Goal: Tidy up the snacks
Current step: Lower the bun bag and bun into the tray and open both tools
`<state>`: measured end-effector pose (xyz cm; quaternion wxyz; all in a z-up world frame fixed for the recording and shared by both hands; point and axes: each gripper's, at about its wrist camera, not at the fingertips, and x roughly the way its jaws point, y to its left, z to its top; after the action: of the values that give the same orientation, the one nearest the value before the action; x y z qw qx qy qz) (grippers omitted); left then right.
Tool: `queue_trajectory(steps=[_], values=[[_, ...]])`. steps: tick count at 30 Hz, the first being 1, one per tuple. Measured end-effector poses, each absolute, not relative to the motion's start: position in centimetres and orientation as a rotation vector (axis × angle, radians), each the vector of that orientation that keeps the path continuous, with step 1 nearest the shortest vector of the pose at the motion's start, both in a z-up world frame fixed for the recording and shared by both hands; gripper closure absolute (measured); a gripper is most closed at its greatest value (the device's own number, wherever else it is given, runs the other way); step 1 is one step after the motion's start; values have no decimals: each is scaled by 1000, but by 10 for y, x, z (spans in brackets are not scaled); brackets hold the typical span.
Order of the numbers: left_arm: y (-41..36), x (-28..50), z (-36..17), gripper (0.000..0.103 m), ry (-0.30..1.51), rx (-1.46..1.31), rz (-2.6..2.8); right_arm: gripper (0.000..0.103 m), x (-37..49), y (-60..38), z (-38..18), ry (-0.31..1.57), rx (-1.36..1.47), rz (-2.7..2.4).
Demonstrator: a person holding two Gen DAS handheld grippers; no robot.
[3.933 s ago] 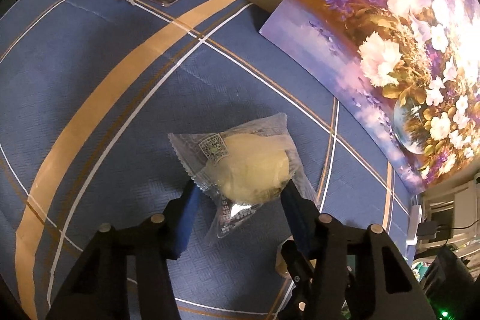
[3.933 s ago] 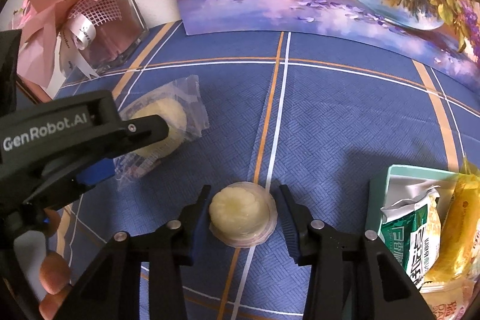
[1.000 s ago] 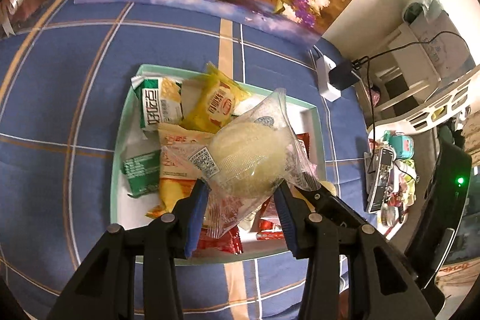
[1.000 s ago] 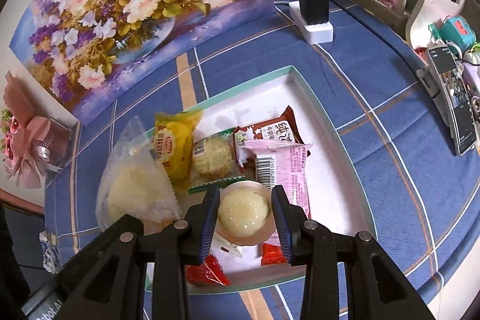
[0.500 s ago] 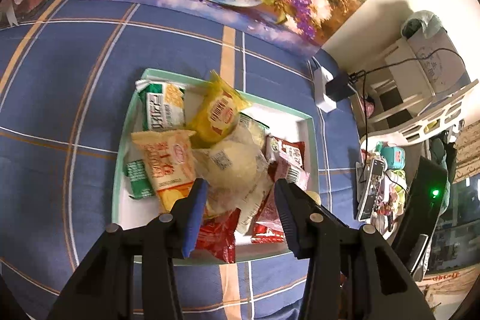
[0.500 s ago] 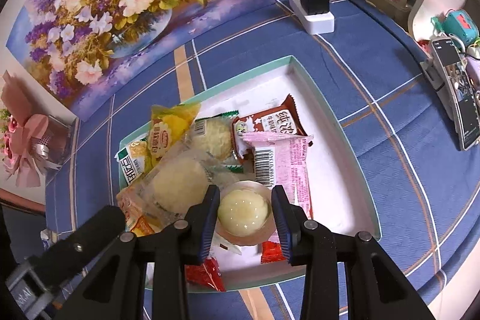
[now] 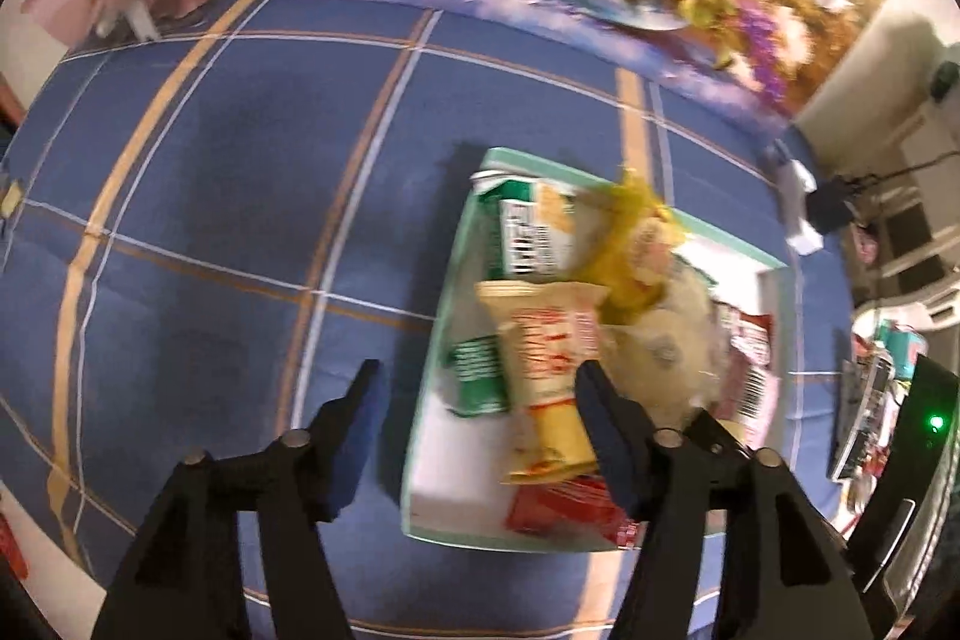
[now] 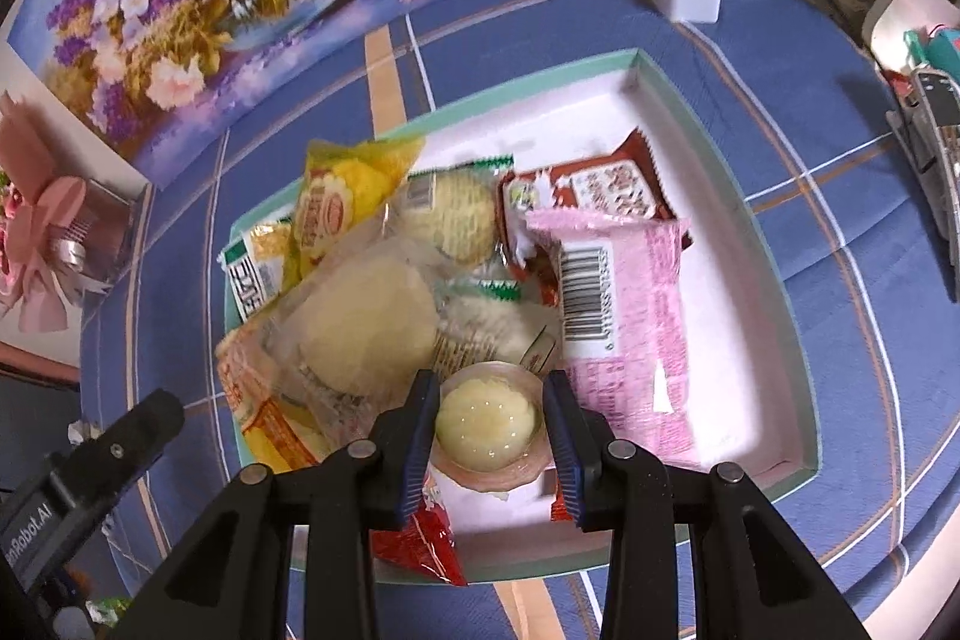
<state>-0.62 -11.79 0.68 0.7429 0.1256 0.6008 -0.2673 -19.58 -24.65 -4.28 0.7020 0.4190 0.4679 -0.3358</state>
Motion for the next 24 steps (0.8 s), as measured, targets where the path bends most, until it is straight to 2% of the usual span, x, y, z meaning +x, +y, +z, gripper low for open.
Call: queue_trajectory(steps=[4, 7, 10, 13, 15, 16, 24], values=[[-110, 2, -2, 32, 1340, 286, -542, 64, -194, -245, -50, 1071, 930, -751], [-108, 5, -12, 20, 1349, 320, -504, 64, -192, -244, -50, 1072, 919, -752], [-105, 9, -17, 19, 1353, 332, -470, 64, -191, -244, -46, 1073, 907, -753], [-101, 13, -19, 19, 1353, 334, -445, 56, -188, -242, -39, 1068, 881, -756], [-99, 15, -21, 15, 1349, 343, -424, 54, -186, -241, -35, 1064, 865, -753], [-98, 16, -22, 10, 1347, 347, -416, 53, -185, -241, -34, 1064, 860, -752], [-91, 23, -30, 3, 1337, 370, -359, 28, -177, -236, -35, 1086, 812, -751]])
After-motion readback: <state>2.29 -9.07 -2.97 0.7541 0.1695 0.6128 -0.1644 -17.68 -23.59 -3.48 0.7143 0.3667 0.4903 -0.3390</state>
